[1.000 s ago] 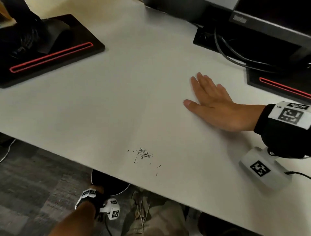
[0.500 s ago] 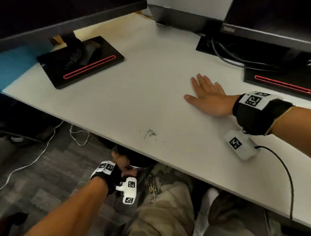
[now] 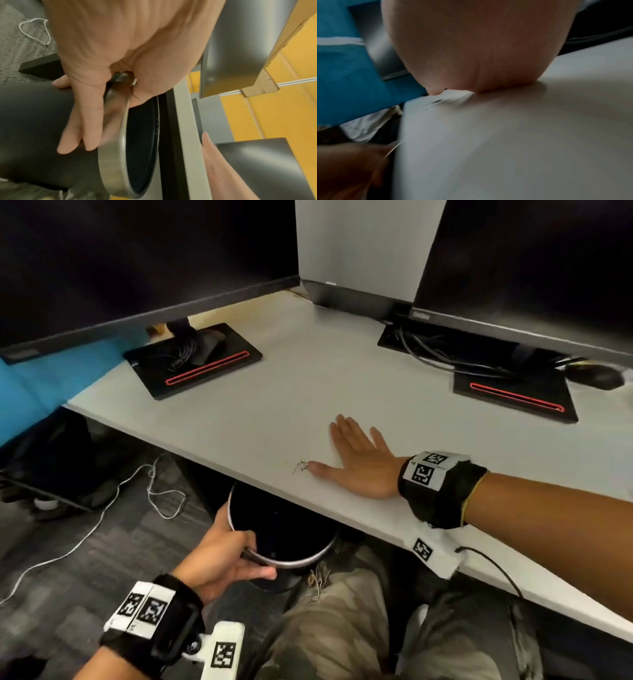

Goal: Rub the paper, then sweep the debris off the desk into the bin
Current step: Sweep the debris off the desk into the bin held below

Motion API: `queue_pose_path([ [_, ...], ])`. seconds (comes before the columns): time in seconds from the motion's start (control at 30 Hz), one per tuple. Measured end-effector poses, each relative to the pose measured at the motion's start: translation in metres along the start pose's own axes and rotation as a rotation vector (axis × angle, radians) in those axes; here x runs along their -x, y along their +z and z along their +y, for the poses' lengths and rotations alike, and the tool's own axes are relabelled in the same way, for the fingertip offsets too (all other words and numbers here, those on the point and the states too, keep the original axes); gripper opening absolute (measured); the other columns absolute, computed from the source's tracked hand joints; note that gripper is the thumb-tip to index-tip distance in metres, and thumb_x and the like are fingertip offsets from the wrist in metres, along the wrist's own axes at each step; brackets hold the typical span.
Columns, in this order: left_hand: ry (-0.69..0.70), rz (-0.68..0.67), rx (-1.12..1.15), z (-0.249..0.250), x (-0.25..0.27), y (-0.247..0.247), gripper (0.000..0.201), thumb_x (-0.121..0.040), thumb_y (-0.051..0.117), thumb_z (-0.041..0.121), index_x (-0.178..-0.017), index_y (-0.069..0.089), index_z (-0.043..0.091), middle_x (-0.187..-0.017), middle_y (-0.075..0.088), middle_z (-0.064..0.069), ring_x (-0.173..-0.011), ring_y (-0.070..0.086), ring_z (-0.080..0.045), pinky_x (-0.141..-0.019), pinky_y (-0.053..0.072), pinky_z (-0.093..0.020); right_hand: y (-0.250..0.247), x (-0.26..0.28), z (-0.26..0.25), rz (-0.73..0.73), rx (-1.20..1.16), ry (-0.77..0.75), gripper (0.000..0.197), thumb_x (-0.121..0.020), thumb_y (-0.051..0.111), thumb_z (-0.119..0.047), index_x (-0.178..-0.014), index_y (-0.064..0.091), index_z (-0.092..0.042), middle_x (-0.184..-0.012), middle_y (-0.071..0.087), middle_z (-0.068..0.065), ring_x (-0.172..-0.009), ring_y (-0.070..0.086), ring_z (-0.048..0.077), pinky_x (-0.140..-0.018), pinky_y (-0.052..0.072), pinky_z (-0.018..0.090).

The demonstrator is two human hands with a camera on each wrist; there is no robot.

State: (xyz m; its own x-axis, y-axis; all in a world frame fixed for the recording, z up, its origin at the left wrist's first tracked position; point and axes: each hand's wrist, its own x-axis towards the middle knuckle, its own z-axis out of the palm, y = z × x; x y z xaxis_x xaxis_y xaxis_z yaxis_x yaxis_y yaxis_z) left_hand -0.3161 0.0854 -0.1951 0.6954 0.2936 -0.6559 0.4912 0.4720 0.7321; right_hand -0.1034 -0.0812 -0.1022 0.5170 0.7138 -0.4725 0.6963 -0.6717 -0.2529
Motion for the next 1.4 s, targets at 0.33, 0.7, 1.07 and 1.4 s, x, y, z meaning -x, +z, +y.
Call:
queue_pose_path([
  [0.33, 0.028, -0.118, -0.031, 0.006, 0.045, -0.014, 0.073, -0.091, 0.040, -0.020, -0.138, 0.051, 0.036, -0.119, 0.069, -0.033, -0.083, 0.069, -0.068, -0.065, 0.064, -0.056, 0.037, 0.042, -0.056, -0.036, 0.009, -0.234, 0.100, -0.101, 0.021, -0.081, -0.166, -0.024, -0.020, -0.171, -0.035, -0.006, -0.154, -0.034, 0.004, -0.129, -0.018, 0.039],
  [0.7, 0.042, -0.115, 0.013, 0.004, 0.057, -0.018, 0.069, -0.094, 0.040, -0.019, -0.142, 0.049, 0.030, -0.124, 0.068, -0.033, -0.085, 0.069, -0.067, -0.056, 0.066, -0.048, 0.054, 0.062, -0.077, 0.003, 0.076, -0.356, 0.097, -0.104, 0.024, -0.077, -0.167, -0.019, -0.018, -0.173, -0.030, -0.003, -0.156, -0.032, 0.004, -0.130, -0.016, 0.038],
  [1.07, 0.041, -0.114, 0.012, 0.008, 0.059, -0.020, 0.065, -0.094, 0.039, -0.020, -0.136, 0.052, 0.028, -0.118, 0.067, -0.038, -0.087, 0.067, -0.070, -0.055, 0.066, -0.049, 0.060, 0.059, -0.079, 0.034, 0.109, -0.447, 0.091, -0.107, 0.026, -0.072, -0.169, -0.013, -0.019, -0.175, -0.024, -0.003, -0.158, -0.028, 0.003, -0.130, -0.016, 0.035],
  [1.4, 0.041, -0.115, 0.008, 0.009, 0.057, -0.023, 0.066, -0.094, 0.041, -0.020, -0.136, 0.054, 0.029, -0.117, 0.069, -0.037, -0.082, 0.068, -0.070, -0.054, 0.066, -0.048, 0.054, 0.031, -0.083, 0.119, 0.151, -0.351, 0.090, -0.107, 0.023, -0.072, -0.170, -0.009, -0.016, -0.177, -0.021, 0.002, -0.160, -0.024, 0.011, -0.131, -0.012, 0.042],
])
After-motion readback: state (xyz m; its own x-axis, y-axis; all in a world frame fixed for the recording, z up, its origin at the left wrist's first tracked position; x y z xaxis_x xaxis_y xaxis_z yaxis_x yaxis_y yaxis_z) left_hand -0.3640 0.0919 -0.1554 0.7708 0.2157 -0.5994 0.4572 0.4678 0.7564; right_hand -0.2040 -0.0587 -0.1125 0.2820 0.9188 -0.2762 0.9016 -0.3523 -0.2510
